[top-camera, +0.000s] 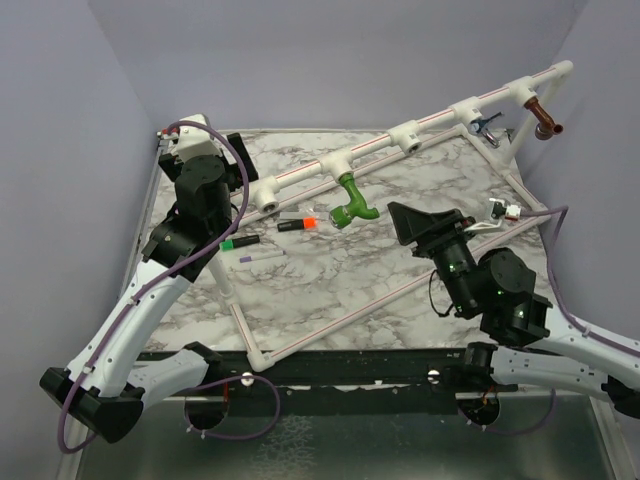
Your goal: Install the water faucets
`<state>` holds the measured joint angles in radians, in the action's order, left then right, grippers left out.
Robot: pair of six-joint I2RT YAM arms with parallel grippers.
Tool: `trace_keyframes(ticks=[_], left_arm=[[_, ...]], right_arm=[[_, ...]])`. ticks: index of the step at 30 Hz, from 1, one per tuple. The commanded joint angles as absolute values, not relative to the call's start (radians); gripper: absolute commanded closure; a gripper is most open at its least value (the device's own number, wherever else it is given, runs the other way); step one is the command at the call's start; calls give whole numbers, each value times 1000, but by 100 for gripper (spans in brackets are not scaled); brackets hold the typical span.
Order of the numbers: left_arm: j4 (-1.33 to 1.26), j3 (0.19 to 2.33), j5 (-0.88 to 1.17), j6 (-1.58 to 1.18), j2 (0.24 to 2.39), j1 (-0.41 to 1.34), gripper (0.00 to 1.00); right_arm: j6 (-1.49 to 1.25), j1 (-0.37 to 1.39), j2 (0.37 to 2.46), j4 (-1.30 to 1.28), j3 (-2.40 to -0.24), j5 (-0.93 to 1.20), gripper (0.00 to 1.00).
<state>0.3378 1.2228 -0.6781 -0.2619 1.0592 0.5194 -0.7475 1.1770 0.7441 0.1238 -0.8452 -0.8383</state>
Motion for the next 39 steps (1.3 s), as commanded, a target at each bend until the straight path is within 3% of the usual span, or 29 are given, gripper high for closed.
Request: trace_keyframes(ticks=[1, 12, 19, 35, 39], left_arm=[[673, 1130, -531, -240, 1111, 560, 1], [673, 1134, -530, -236, 1112, 560, 1], [673, 1129, -534, -234, 1104, 560, 1], [673, 1123, -537, -229, 1095, 560, 1], [674, 1120, -541, -229, 1093, 560, 1]], right_arm=[[-327, 1181, 724, 163, -878, -749, 41], [434, 1181, 797, -96, -1055, -563, 40], [871, 1181, 856, -256, -1065, -547, 32], [1650, 1181, 940, 156, -879, -530, 22], [1713, 1181, 975, 148, -911, -517, 22]])
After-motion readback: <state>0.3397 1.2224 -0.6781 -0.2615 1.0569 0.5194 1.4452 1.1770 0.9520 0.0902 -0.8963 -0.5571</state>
